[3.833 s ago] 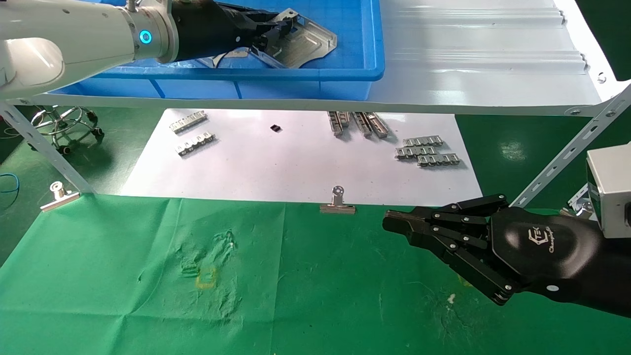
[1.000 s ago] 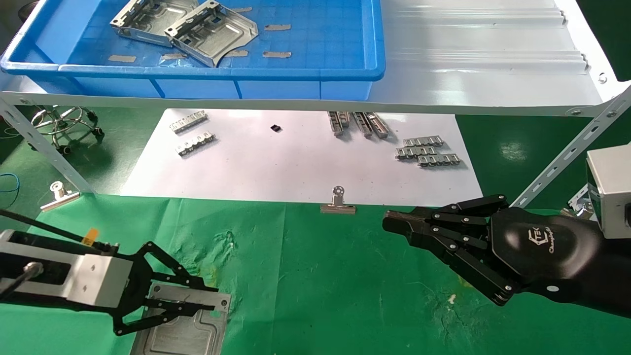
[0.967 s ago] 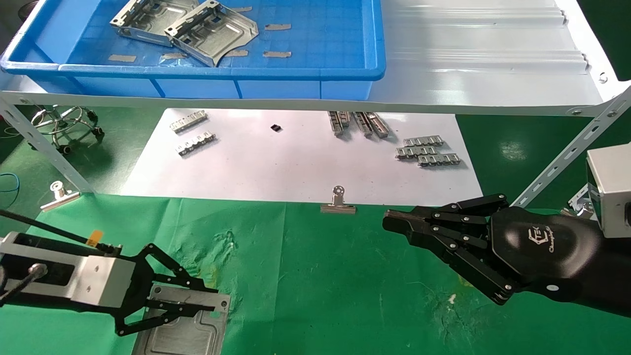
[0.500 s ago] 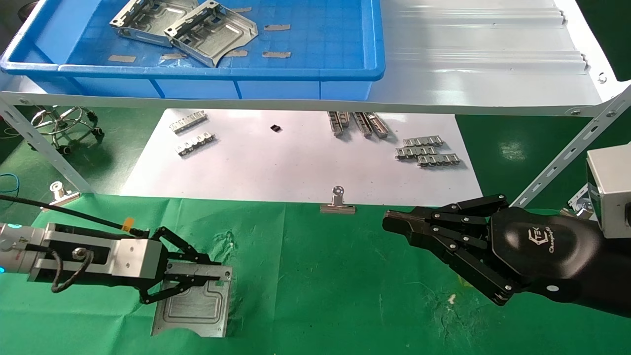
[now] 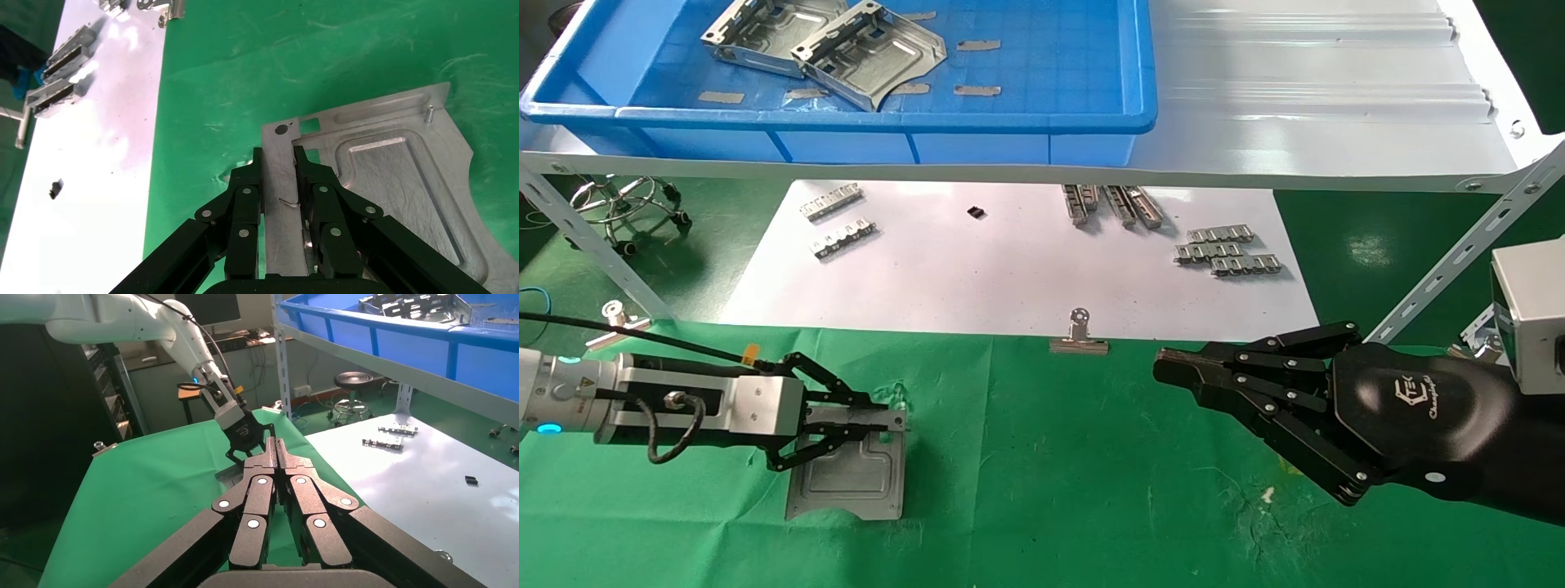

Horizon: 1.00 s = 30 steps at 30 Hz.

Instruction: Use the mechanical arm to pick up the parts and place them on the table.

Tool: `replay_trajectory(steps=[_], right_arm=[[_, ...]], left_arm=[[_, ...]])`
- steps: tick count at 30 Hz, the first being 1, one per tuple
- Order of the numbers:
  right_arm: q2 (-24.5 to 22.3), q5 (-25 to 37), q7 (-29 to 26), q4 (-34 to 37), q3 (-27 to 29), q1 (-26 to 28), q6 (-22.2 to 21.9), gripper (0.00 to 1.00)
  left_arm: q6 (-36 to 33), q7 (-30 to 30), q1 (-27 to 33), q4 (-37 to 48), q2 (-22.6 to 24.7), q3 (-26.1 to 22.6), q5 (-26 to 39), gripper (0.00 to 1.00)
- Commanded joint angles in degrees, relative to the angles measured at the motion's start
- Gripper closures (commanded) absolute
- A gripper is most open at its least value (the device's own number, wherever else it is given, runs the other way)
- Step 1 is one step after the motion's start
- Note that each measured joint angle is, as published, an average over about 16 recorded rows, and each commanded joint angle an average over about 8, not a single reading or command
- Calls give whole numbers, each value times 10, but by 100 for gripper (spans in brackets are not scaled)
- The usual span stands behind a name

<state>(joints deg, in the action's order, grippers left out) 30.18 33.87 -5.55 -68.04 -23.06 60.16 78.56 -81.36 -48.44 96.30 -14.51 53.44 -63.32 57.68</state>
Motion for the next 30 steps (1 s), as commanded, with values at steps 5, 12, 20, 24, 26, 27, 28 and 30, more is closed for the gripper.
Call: replay_trajectory(steps=[5,12,20,24,26,27,28,30], right_arm=[[0,0,0,0,0,0,0,100],[0,0,0,0,0,0,0,100],[0,0,0,0,0,0,0,75],[0,0,0,0,0,0,0,25],[0,0,0,0,0,0,0,2],[0,0,0,0,0,0,0,0],[0,0,0,0,0,0,0,0],[0,0,0,0,0,0,0,0]], left_arm=[[3,-27,1,23,9,1,1,0],[-4,-44,3,45,16,4,-3,0],[-55,-20,18,64,12,7,-11,0],[-91,26,16,47,1,6,-25,0],[-103,65,8,15,-13,4,-42,0],[-106,85,2,-5,-22,3,-54,0],[-109,102,-2,-18,-28,2,-62,0],[-111,131,-11,-42,-40,6,-76,0]])
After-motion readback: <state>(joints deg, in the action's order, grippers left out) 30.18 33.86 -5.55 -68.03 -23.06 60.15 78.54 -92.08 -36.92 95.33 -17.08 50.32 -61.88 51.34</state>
